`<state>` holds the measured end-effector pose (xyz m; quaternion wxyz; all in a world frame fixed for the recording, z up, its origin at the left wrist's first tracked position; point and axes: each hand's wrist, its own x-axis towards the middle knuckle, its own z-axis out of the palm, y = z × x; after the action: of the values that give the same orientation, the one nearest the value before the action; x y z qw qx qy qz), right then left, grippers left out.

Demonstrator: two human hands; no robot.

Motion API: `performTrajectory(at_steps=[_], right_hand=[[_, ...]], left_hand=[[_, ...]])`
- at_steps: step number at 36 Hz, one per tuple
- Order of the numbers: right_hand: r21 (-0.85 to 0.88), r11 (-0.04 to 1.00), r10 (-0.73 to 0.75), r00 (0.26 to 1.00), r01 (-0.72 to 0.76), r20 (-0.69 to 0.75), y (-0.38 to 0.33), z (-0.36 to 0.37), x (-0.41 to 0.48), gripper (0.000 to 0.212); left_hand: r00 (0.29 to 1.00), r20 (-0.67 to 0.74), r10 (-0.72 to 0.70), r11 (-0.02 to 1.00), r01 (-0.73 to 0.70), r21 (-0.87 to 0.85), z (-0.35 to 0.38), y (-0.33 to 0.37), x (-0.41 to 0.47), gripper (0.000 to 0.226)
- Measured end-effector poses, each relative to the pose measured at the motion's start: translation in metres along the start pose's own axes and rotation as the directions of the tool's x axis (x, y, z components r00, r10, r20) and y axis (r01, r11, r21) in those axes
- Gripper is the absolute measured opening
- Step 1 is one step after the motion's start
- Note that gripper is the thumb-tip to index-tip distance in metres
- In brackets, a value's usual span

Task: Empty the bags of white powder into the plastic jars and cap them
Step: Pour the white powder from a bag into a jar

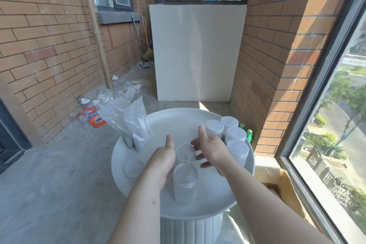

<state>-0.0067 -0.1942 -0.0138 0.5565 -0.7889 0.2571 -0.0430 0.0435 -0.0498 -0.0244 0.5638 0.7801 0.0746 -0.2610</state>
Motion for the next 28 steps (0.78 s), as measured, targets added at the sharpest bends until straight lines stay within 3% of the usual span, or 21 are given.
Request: performTrajectory(at_steps=[5, 8, 11, 14, 19, 28], right_hand=[[-0.085, 0.991, -0.108, 0.989, 0.099, -0.098, -0.006, -0.001, 0.001, 0.055], [-0.203, 0.961, -0.219, 0.963, 0.185, -0.157, -0.019, 0.000, -0.002, 0.053], [-0.338, 0.896, -0.351, 0.926, 0.289, -0.138, -0.035, 0.012, -0.001, 0.033], [-0.513, 0.755, -0.476, 0.880, 0.407, -0.002, -0.058, 0.031, 0.007, 0.027], [-0.731, 0.419, -0.578, 0.779, 0.538, 0.243, -0.106, 0.065, 0.035, 0.033], [-0.840, 0.063, -0.558, 0.717, 0.540, 0.419, -0.150, 0.142, 0.078, 0.072]], left_hand=[[0.969, -0.184, 0.166, 0.985, -0.172, -0.015, -0.011, 0.014, -0.014, 0.069], [0.949, -0.280, 0.148, 0.936, -0.225, -0.269, -0.024, 0.022, -0.011, 0.058], [0.973, -0.216, 0.083, 0.794, -0.196, -0.575, -0.043, 0.031, -0.013, 0.045], [0.967, -0.249, 0.060, 0.688, -0.221, -0.691, -0.066, 0.035, -0.012, 0.041], [0.958, -0.284, 0.038, 0.608, -0.248, -0.755, -0.096, 0.039, -0.006, 0.036], [0.953, -0.295, 0.062, 0.601, -0.272, -0.752, -0.120, 0.046, 0.002, 0.037]])
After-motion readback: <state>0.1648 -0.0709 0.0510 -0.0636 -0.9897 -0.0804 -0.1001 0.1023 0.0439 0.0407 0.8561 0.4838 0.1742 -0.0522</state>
